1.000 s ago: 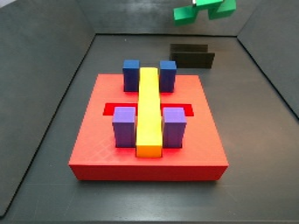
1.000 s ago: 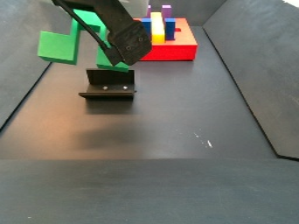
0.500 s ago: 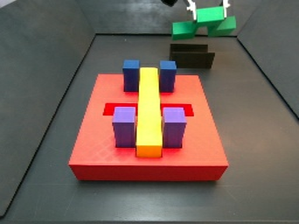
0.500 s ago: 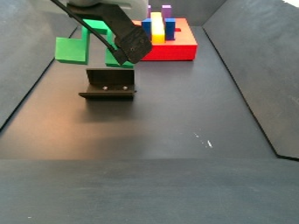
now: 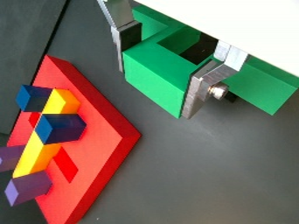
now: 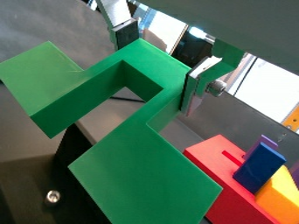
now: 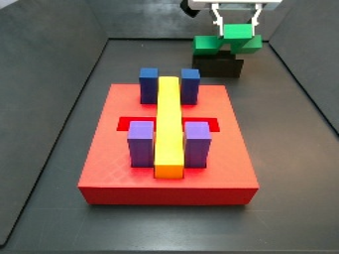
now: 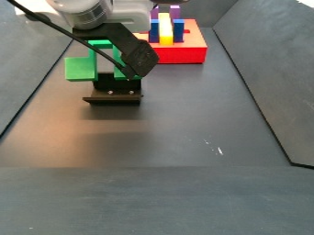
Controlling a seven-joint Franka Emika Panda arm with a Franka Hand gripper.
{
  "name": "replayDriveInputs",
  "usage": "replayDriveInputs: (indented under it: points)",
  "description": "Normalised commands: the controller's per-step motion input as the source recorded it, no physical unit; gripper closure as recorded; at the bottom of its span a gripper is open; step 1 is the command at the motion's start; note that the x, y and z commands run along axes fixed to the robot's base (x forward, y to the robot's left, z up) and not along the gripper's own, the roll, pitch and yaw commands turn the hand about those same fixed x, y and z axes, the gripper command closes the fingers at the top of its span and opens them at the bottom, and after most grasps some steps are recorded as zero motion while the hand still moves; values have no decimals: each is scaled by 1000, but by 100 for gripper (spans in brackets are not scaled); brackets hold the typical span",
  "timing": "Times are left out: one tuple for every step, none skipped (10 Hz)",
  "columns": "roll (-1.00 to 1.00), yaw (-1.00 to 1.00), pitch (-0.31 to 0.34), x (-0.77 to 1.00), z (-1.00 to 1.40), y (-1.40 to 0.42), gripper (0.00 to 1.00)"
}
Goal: Pick up the green object. Move up. Place the green object on the fixture. Regrasp the green object. Move to above the board. Insert the green object.
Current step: Place the green object on the fixture.
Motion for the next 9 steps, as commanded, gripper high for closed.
replayDriveInputs:
  points:
    - [0,-303,537,309,-200,274,100]
    - [-86,-457,497,357,-169,320,100]
    - [-266,-411,309,386,-109,257,100]
    - [-380,-300,60,340,-103,186,100]
    - [-414,-174,0,300,-117,91,100]
    - [-480,-51,-171,214,-109,6,100]
    - [-463,-26,-294,91,-180,0,100]
    - [-540,-20,-406,0,-186,0,100]
    - [-534,-34,-423,-37,-74,34,100]
